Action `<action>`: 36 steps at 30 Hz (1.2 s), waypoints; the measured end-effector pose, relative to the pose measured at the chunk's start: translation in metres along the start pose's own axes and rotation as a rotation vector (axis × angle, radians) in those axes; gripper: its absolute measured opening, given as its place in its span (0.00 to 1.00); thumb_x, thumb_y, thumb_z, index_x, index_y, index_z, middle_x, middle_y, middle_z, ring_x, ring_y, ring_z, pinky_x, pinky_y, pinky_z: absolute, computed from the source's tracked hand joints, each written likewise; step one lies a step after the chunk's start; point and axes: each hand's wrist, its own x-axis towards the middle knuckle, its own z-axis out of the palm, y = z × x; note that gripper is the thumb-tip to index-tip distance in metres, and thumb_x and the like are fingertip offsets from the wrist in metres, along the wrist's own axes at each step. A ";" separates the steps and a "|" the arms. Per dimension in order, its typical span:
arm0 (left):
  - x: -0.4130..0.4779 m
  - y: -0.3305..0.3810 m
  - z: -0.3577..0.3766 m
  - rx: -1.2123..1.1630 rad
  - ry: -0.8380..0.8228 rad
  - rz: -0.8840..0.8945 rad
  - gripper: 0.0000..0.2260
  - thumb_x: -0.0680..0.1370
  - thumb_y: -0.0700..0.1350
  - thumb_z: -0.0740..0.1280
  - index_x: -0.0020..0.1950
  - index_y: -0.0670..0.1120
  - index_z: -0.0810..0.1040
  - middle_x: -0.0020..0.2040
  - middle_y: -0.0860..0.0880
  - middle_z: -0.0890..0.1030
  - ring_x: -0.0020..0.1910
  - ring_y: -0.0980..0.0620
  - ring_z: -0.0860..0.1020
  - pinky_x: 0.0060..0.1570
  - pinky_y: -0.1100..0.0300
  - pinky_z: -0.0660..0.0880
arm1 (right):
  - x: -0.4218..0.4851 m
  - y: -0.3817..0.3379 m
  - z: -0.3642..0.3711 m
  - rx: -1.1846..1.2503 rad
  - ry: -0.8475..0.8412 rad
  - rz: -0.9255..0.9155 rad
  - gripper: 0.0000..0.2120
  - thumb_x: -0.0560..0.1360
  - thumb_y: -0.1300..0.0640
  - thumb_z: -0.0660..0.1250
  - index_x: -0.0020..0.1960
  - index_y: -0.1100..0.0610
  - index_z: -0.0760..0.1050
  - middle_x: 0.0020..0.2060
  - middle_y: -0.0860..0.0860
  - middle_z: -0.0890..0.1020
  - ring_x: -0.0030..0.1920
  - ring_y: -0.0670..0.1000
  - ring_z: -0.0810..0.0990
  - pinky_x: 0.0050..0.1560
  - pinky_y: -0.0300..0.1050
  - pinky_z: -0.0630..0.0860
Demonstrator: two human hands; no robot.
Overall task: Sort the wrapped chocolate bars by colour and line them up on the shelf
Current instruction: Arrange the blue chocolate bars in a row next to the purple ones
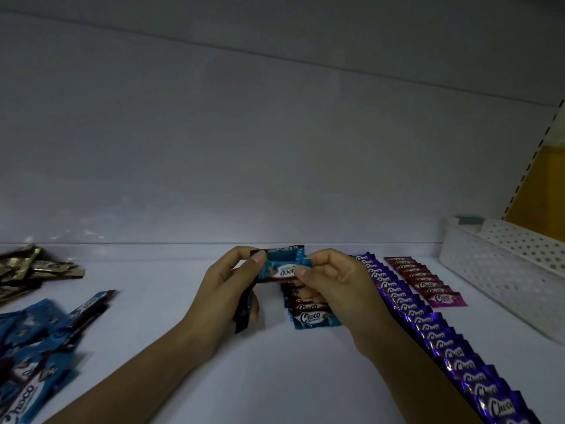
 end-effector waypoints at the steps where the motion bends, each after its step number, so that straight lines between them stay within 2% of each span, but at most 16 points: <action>1: 0.000 0.001 0.000 -0.019 0.012 -0.012 0.16 0.70 0.59 0.65 0.46 0.48 0.78 0.38 0.44 0.83 0.20 0.50 0.70 0.19 0.67 0.63 | 0.000 -0.001 -0.001 -0.012 -0.005 -0.015 0.03 0.74 0.63 0.68 0.45 0.57 0.79 0.37 0.51 0.85 0.33 0.46 0.82 0.35 0.36 0.78; 4: 0.000 0.001 -0.002 0.039 0.024 -0.021 0.13 0.71 0.56 0.66 0.47 0.48 0.80 0.37 0.46 0.84 0.19 0.51 0.70 0.18 0.66 0.63 | -0.001 -0.001 0.001 -0.067 -0.038 -0.070 0.09 0.75 0.65 0.67 0.47 0.52 0.81 0.39 0.50 0.85 0.36 0.43 0.82 0.37 0.33 0.76; 6: -0.001 -0.001 -0.002 0.099 0.028 -0.010 0.09 0.74 0.51 0.67 0.49 0.48 0.81 0.31 0.47 0.81 0.20 0.52 0.70 0.20 0.66 0.64 | -0.001 0.000 0.002 -0.089 -0.036 -0.067 0.11 0.75 0.64 0.67 0.49 0.49 0.81 0.39 0.49 0.84 0.37 0.43 0.82 0.37 0.33 0.76; 8: -0.001 -0.002 -0.001 0.150 0.009 0.027 0.04 0.77 0.44 0.67 0.49 0.47 0.81 0.29 0.47 0.79 0.21 0.53 0.72 0.22 0.66 0.66 | -0.001 0.002 0.004 -0.067 -0.015 -0.039 0.10 0.75 0.64 0.67 0.50 0.50 0.80 0.39 0.49 0.84 0.36 0.42 0.82 0.37 0.33 0.76; 12: -0.002 -0.003 0.003 0.249 -0.024 0.108 0.04 0.75 0.38 0.69 0.48 0.44 0.80 0.31 0.52 0.80 0.23 0.60 0.75 0.26 0.69 0.70 | -0.002 0.003 0.008 -0.019 0.024 -0.005 0.08 0.73 0.62 0.70 0.49 0.53 0.78 0.37 0.49 0.85 0.37 0.44 0.83 0.37 0.34 0.77; 15: 0.000 -0.004 0.001 0.176 0.046 0.098 0.03 0.74 0.38 0.71 0.47 0.42 0.79 0.28 0.49 0.77 0.20 0.54 0.72 0.22 0.67 0.68 | -0.002 0.004 0.009 -0.074 -0.017 -0.001 0.05 0.71 0.60 0.72 0.46 0.53 0.79 0.37 0.48 0.85 0.39 0.44 0.84 0.38 0.33 0.77; 18: 0.002 -0.004 0.001 0.181 0.053 0.103 0.03 0.74 0.40 0.71 0.46 0.43 0.78 0.27 0.47 0.77 0.20 0.54 0.71 0.22 0.66 0.68 | -0.001 0.005 0.008 -0.100 -0.003 0.002 0.02 0.73 0.61 0.70 0.44 0.55 0.79 0.37 0.49 0.85 0.38 0.45 0.84 0.39 0.35 0.78; 20: 0.001 -0.006 0.002 0.188 0.052 0.104 0.03 0.75 0.42 0.70 0.47 0.44 0.79 0.33 0.43 0.81 0.21 0.54 0.72 0.23 0.65 0.70 | -0.001 0.000 0.002 -0.104 0.049 0.000 0.02 0.74 0.61 0.68 0.45 0.55 0.79 0.39 0.49 0.85 0.38 0.47 0.84 0.37 0.38 0.79; 22: 0.001 -0.007 0.002 0.199 0.072 0.101 0.02 0.75 0.41 0.70 0.46 0.44 0.78 0.41 0.39 0.83 0.22 0.54 0.72 0.24 0.63 0.72 | 0.000 -0.005 -0.012 -0.264 0.053 -0.069 0.06 0.75 0.62 0.68 0.46 0.52 0.81 0.39 0.49 0.85 0.39 0.48 0.84 0.38 0.39 0.80; 24: 0.002 -0.009 0.000 0.196 0.108 0.091 0.02 0.75 0.39 0.70 0.46 0.44 0.78 0.43 0.38 0.83 0.21 0.53 0.72 0.23 0.64 0.71 | 0.000 -0.010 -0.024 -0.551 -0.041 -0.113 0.07 0.73 0.62 0.70 0.48 0.53 0.83 0.40 0.49 0.85 0.41 0.48 0.83 0.44 0.42 0.81; 26: 0.002 -0.010 -0.001 0.186 0.118 0.086 0.02 0.75 0.39 0.69 0.46 0.45 0.78 0.43 0.40 0.84 0.21 0.53 0.72 0.23 0.64 0.71 | -0.002 -0.013 -0.030 -0.761 -0.166 -0.072 0.05 0.70 0.59 0.74 0.44 0.51 0.84 0.39 0.48 0.85 0.41 0.47 0.83 0.49 0.46 0.80; 29: 0.002 -0.012 -0.001 0.194 0.102 0.077 0.03 0.75 0.41 0.70 0.48 0.46 0.78 0.43 0.45 0.85 0.21 0.53 0.73 0.23 0.64 0.71 | -0.005 -0.012 -0.029 -0.892 -0.313 0.016 0.04 0.67 0.55 0.76 0.38 0.48 0.82 0.36 0.46 0.85 0.40 0.42 0.82 0.59 0.52 0.74; 33: 0.002 -0.011 -0.002 0.221 0.100 0.058 0.06 0.74 0.43 0.71 0.50 0.47 0.78 0.43 0.49 0.85 0.21 0.54 0.73 0.23 0.64 0.72 | -0.004 -0.008 -0.029 -1.007 -0.250 -0.030 0.04 0.67 0.52 0.76 0.41 0.48 0.83 0.33 0.38 0.80 0.38 0.38 0.76 0.64 0.53 0.68; 36: 0.001 -0.010 -0.001 0.230 0.108 0.042 0.09 0.72 0.46 0.73 0.50 0.48 0.78 0.40 0.51 0.85 0.23 0.57 0.74 0.24 0.65 0.73 | -0.005 -0.008 -0.028 -1.028 -0.238 -0.073 0.03 0.68 0.52 0.75 0.42 0.47 0.83 0.33 0.38 0.79 0.41 0.40 0.77 0.63 0.52 0.69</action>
